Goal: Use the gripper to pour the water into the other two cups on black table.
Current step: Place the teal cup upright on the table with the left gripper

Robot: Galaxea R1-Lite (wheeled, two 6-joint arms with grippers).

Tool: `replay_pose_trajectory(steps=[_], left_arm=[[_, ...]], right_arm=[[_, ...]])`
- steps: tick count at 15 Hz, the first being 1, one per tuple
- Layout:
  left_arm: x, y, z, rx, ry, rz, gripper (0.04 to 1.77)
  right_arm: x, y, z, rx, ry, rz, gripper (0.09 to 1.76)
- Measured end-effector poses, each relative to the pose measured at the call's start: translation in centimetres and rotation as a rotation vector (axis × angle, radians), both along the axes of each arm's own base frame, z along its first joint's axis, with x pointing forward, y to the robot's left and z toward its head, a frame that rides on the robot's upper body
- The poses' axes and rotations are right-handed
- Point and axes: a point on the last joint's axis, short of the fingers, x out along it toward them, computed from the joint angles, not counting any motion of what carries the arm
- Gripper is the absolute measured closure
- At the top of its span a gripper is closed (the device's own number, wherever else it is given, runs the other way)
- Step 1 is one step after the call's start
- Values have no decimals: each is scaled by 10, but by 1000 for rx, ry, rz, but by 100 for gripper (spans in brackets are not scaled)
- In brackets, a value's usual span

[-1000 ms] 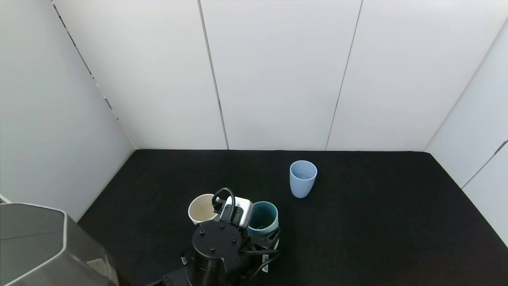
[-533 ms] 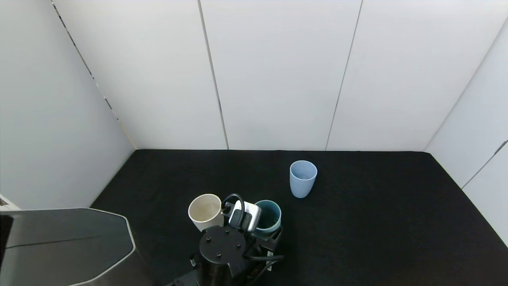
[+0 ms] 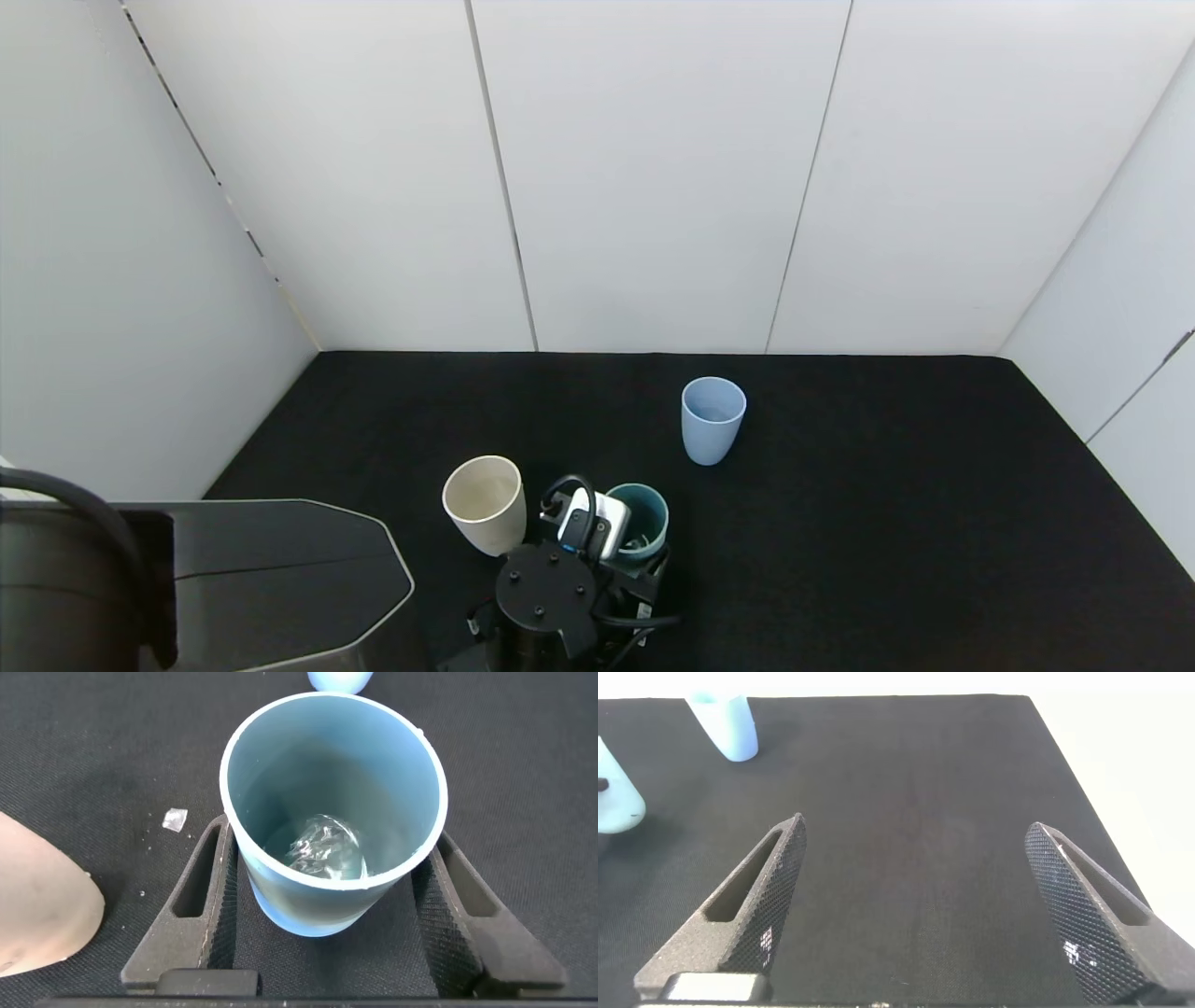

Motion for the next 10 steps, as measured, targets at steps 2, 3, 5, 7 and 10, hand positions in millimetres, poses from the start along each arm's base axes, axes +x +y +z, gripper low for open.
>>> replay_pose_trajectory(steps=[2, 3, 5, 7, 10], left_arm=[[0, -1, -1, 0, 1, -3, 70], [1, -2, -1, -2, 0, -5, 70], [1, -3, -1, -4, -1, -6, 70], [1, -4, -2, -4, 0, -8, 70], [1, -5, -6, 4, 6, -10, 70]], right_arm=[[0, 0, 0, 0, 0, 0, 14], [0, 0, 0, 0, 0, 0, 14], [0, 0, 0, 0, 0, 0, 14], [0, 0, 0, 0, 0, 0, 14], [0, 0, 0, 0, 0, 0, 14]])
